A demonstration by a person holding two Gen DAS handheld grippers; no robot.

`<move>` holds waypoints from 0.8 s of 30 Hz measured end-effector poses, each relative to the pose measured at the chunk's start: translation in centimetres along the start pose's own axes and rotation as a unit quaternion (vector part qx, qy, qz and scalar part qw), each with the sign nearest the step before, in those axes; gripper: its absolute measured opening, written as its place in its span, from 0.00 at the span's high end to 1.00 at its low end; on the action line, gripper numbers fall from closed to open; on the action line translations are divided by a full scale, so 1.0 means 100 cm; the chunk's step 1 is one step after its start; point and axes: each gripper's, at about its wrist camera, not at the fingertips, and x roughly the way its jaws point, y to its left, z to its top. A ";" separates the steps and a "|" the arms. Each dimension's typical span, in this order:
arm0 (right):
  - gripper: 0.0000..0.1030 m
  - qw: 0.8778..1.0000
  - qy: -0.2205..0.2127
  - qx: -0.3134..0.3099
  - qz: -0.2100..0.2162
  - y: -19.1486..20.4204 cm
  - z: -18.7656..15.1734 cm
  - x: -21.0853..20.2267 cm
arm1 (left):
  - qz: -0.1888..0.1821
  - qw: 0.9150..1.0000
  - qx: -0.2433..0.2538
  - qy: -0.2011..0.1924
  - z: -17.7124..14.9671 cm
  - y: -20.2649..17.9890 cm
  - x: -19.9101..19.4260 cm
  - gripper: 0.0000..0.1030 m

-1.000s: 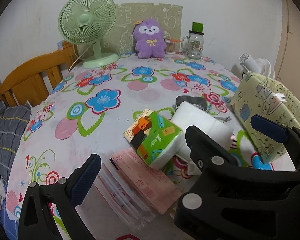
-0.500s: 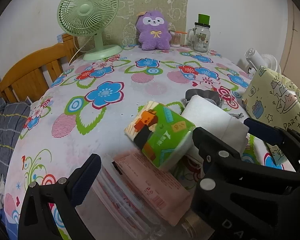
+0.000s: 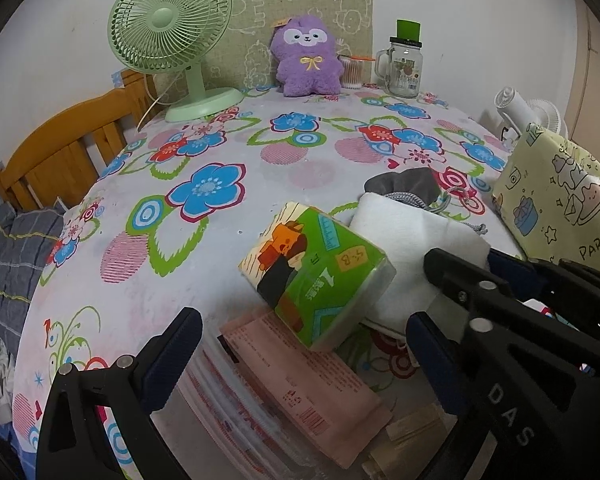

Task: Organize soft objects
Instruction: 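Grasp the folded white towel with the right tool, then grasp the green tissue pack with the left tool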

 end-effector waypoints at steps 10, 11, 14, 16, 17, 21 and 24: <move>0.87 0.999 -0.032 -0.007 0.008 -0.001 0.006 -0.018 | -0.006 1.000 -0.010 -0.013 0.008 -0.001 -0.005 0.00; 0.87 0.999 -0.037 -0.007 0.007 -0.001 0.008 -0.020 | -0.009 1.000 -0.012 -0.016 0.011 -0.001 -0.006 0.00; 0.87 0.999 -0.049 -0.012 0.001 0.000 0.013 -0.023 | -0.010 1.000 -0.011 -0.018 0.015 -0.002 -0.005 0.01; 0.87 0.999 -0.052 -0.013 -0.001 0.000 0.016 -0.023 | -0.010 1.000 -0.009 -0.018 0.016 -0.002 -0.003 0.01; 0.87 0.998 -0.054 -0.012 -0.001 -0.001 0.018 -0.023 | -0.010 1.000 -0.009 -0.017 0.017 -0.002 -0.001 0.01; 0.87 0.998 -0.057 -0.012 -0.003 -0.003 0.023 -0.019 | -0.012 1.000 -0.013 -0.008 0.021 0.000 0.007 0.01; 0.87 0.998 -0.059 -0.010 -0.007 -0.003 0.027 -0.015 | -0.018 1.000 -0.018 0.001 0.024 0.001 0.012 0.01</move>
